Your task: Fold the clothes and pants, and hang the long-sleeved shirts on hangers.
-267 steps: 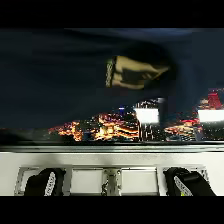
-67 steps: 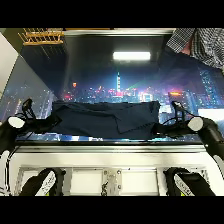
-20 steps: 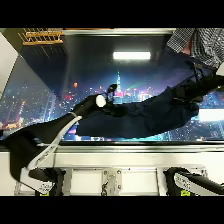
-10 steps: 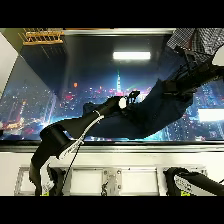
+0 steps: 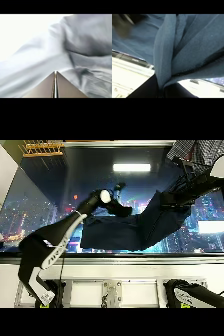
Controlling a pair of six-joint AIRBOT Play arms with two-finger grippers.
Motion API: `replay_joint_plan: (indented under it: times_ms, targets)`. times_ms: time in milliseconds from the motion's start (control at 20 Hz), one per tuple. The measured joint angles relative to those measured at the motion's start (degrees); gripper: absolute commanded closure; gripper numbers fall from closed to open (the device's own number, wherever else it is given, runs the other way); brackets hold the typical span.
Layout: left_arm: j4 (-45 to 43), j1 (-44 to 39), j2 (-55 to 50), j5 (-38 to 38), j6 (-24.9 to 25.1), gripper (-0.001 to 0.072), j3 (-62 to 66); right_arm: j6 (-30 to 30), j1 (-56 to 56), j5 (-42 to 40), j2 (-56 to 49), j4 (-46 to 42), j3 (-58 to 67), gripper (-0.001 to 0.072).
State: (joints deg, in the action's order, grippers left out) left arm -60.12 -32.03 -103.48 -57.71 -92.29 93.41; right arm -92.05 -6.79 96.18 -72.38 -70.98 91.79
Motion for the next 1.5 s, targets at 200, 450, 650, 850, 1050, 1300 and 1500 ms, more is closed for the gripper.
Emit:
replay_joint_plan:
  times_ms: [200,450,650,850,1050,1300,1500]
  targets:
    - [-2.2,8.7,5.0,-1.5,0.2,0.0700,0.0,-2.4,-4.7,-1.8,-0.4,0.0,0.0,0.0695]
    - [-3.0,19.1,10.1,-4.0,0.9,0.0700,0.0,-8.3,-14.4,-6.5,-3.4,0.0,0.0,0.0695]
    - [-3.3,25.3,12.9,-6.1,2.0,0.0700,0.0,-12.9,-23.8,-13.7,-8.6,0.0,0.0,0.0695]
    - [-3.3,29.4,15.4,-7.3,2.8,0.0699,0.0,-14.8,-33.5,-25.6,-17.0,0.3,0.0,0.0223]
    - [-3.3,33.0,18.3,-7.7,3.3,0.0700,0.0,-8.8,-41.5,-41.4,-25.1,7.7,0.0,0.0033]
    - [-3.3,36.9,21.4,-8.5,3.8,0.0700,0.0,-2.4,-42.9,-49.8,-25.0,12.5,-0.5,0.0042]
    - [-3.3,36.8,22.9,-9.6,4.6,0.0700,-2.5,-1.1,-37.7,-46.2,-17.7,3.8,-8.5,0.0042]
